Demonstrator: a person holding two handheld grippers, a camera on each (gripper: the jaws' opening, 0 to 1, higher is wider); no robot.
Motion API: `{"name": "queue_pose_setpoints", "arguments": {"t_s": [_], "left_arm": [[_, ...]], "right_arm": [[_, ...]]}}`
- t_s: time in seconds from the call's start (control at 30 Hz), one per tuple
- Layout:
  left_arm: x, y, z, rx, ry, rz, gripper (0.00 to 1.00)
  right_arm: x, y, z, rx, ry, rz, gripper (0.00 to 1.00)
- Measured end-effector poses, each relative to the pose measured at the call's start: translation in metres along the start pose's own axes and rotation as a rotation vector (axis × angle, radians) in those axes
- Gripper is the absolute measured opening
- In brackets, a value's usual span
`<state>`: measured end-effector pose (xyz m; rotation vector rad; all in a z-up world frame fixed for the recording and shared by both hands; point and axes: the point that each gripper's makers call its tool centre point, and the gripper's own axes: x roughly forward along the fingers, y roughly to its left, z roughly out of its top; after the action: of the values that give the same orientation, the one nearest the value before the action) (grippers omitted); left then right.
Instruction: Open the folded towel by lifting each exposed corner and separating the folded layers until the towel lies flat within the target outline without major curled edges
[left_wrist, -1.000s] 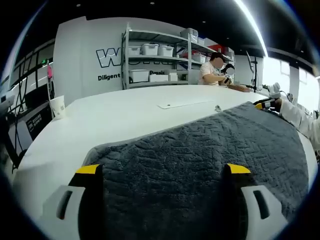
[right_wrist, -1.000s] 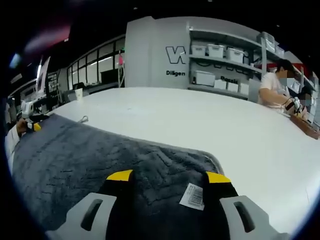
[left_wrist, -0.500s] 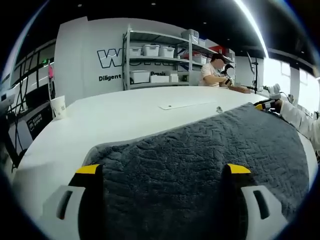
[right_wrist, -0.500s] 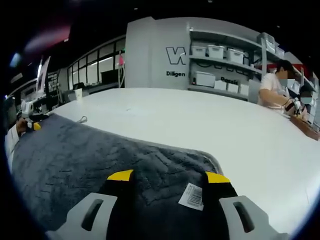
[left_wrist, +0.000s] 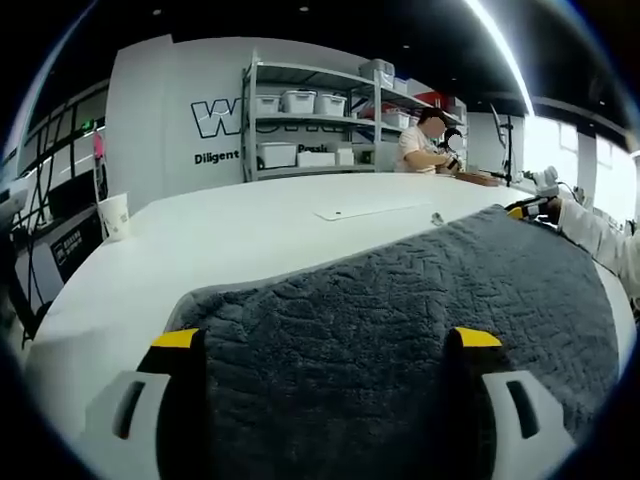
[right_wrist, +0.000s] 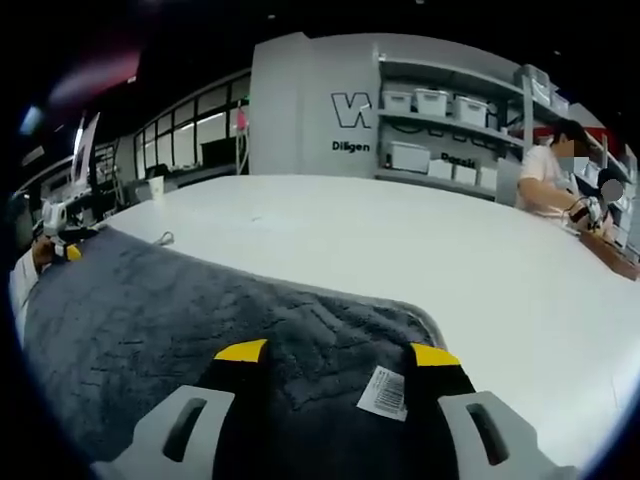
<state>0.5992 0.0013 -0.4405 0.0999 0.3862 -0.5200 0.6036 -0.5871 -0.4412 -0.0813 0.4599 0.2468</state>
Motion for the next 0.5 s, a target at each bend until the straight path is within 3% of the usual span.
{"name": "queue_pose_setpoints", "arguments": {"t_s": [0.23, 0.5], "left_arm": [[-0.0004, -0.0017, 0.0002, 0.003, -0.002, 0.001, 0.99], [-0.0036, -0.0065, 0.0038, -0.002, 0.0, -0.014, 0.99]], "right_arm": [[-0.0005, 0.0004, 0.0002, 0.004, 0.004, -0.007, 0.5], [-0.0043, 0.0087, 0.0024, -0.022, 0.055, -0.014, 0.5]]}}
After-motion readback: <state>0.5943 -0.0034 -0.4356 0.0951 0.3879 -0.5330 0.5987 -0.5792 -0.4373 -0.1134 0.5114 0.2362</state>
